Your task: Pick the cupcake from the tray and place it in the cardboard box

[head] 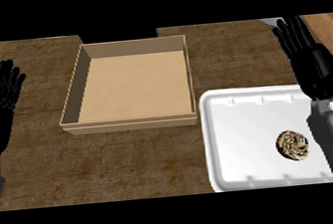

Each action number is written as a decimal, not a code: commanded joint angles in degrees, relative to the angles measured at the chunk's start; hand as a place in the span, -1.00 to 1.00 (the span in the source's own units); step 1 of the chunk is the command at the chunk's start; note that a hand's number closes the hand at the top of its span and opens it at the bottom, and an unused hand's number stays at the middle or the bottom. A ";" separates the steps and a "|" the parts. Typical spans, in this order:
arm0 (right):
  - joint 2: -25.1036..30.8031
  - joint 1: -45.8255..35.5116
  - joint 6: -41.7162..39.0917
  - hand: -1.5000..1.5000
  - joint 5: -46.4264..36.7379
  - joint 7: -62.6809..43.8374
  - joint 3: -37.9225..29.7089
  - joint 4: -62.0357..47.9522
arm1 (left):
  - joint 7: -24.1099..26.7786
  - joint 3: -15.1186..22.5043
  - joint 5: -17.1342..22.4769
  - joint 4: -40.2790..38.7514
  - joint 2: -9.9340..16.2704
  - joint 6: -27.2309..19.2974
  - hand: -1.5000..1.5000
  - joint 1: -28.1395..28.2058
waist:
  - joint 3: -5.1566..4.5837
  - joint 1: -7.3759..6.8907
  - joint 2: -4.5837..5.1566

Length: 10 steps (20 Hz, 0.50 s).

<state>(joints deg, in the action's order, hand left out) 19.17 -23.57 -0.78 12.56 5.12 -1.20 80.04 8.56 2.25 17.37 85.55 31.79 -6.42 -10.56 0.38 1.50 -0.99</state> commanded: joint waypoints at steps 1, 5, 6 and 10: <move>2.64 5.88 -5.66 -1.00 3.90 1.98 -3.30 1.53 | 0.30 -0.72 -4.04 -3.31 0.62 -1.06 0.00 -0.14 | -0.36 -0.90 0.97; 5.06 16.78 -18.18 -1.00 10.38 4.75 -2.77 0.45 | -4.87 -0.81 -10.03 -7.95 4.11 -8.00 0.00 6.75 | -0.16 0.16 1.01; 7.57 17.37 -21.85 -1.00 12.16 3.35 -3.31 -0.24 | -5.30 -1.41 -11.67 -10.67 5.43 -9.26 0.00 8.56 | -0.16 0.32 1.18; 19.20 21.32 -15.63 -1.00 -18.81 18.18 5.84 1.36 | -6.77 0.27 -10.53 -10.58 2.73 -9.06 0.00 8.45 | -0.05 0.25 1.72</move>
<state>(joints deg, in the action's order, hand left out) 33.85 -9.45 -15.68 5.07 14.17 0.64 82.91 3.44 1.79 8.87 77.30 35.20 -13.04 -4.11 -0.14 1.50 0.02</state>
